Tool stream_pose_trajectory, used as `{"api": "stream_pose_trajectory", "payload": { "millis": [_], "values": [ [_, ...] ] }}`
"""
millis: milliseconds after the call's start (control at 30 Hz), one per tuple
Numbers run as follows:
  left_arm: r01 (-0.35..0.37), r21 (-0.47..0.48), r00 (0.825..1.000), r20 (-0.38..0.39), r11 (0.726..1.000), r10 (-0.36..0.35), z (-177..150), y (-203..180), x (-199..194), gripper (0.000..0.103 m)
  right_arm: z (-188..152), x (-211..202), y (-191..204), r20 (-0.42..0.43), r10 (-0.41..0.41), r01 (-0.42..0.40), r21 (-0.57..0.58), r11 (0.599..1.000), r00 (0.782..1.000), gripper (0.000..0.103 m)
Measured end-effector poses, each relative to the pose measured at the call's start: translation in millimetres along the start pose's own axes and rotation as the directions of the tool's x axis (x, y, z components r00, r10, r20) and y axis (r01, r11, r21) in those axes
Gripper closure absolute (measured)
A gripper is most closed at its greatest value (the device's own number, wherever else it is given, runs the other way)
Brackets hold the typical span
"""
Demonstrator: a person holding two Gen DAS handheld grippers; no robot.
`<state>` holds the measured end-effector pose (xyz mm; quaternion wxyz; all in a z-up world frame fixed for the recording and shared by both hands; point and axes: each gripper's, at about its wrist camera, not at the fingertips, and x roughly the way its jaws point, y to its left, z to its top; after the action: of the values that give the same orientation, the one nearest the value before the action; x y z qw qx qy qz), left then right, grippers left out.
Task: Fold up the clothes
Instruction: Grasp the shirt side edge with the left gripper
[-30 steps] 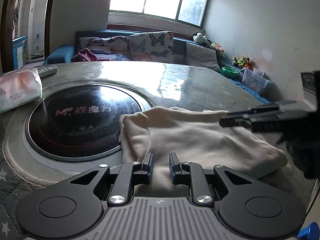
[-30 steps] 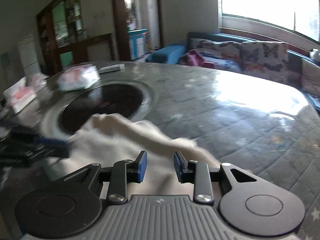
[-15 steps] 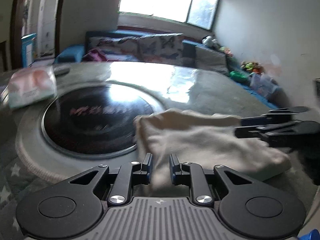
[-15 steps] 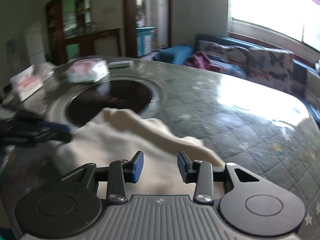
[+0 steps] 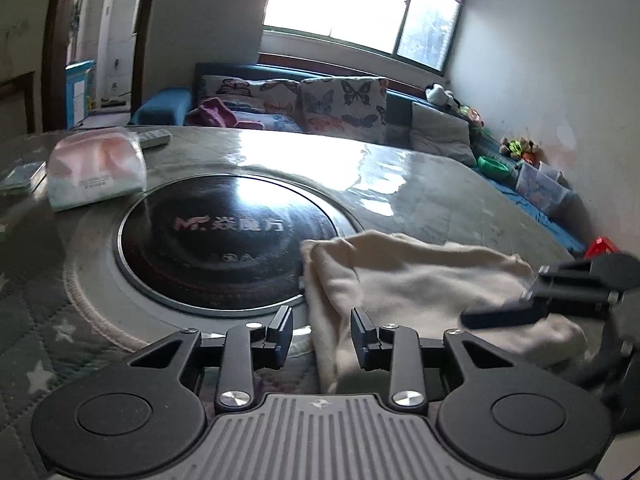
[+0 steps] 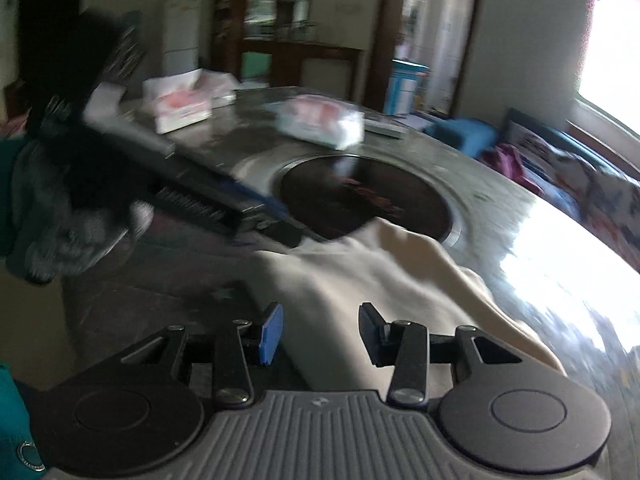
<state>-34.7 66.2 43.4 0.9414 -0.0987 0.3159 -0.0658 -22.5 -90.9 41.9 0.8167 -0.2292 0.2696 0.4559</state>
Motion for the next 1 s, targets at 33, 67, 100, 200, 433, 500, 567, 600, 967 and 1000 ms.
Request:
{"api": "stream_pose_trajectory", "payload": {
  "millis": [33, 67, 100, 200, 433, 500, 567, 600, 967, 1000],
  "values": [
    [-0.004, -0.017, 1.0, 0.0, 1.0, 0.004, 1, 4, -1, 0.068, 3, 4, 5, -0.001, 0.008, -0.008, -0.018, 1.0, 1.0, 0.061],
    [-0.008, -0.034, 1.0, 0.001, 0.999, 0.008, 1, 8, -3, 0.068, 5, 8, 9, -0.002, 0.015, -0.015, -0.036, 0.999, 1.0, 0.061],
    [-0.008, -0.056, 1.0, -0.002, 0.998, 0.008, 2, 12, -3, 0.068, 8, 11, 13, -0.002, 0.02, -0.02, -0.05, 0.999, 1.0, 0.061],
    [-0.004, -0.125, 1.0, -0.014, 0.992, 0.002, 3, 23, -5, 0.065, 16, 21, 25, -0.004, 0.027, -0.027, -0.094, 0.995, 1.0, 0.062],
    [0.048, -0.23, 0.998, -0.02, 0.972, -0.054, 7, 29, -6, 0.06, 20, 48, 43, -0.055, -0.015, 0.005, -0.176, 0.984, 0.998, 0.07],
    [0.065, -0.266, 0.997, -0.023, 0.962, -0.074, 8, 31, -4, 0.056, 19, 50, 45, -0.052, -0.033, 0.023, -0.186, 0.982, 0.998, 0.081],
    [0.084, -0.303, 0.995, -0.026, 0.949, -0.096, 10, 33, -1, 0.055, 20, 44, 39, -0.038, -0.023, 0.017, -0.146, 0.989, 0.999, 0.092],
    [0.09, -0.323, 0.994, -0.027, 0.942, -0.104, 10, 34, 0, 0.055, 20, 41, 36, -0.029, -0.015, 0.012, -0.122, 0.992, 0.999, 0.094],
    [0.151, -0.527, 0.979, -0.036, 0.837, -0.199, 11, 38, 22, 0.052, 26, 8, 0, 0.06, 0.045, -0.05, 0.083, 0.995, 0.997, 0.097],
    [0.159, -0.543, 0.977, -0.032, 0.825, -0.209, 11, 38, 23, 0.052, 27, 5, -3, 0.067, 0.045, -0.051, 0.09, 0.995, 0.997, 0.097]
  ]
}}
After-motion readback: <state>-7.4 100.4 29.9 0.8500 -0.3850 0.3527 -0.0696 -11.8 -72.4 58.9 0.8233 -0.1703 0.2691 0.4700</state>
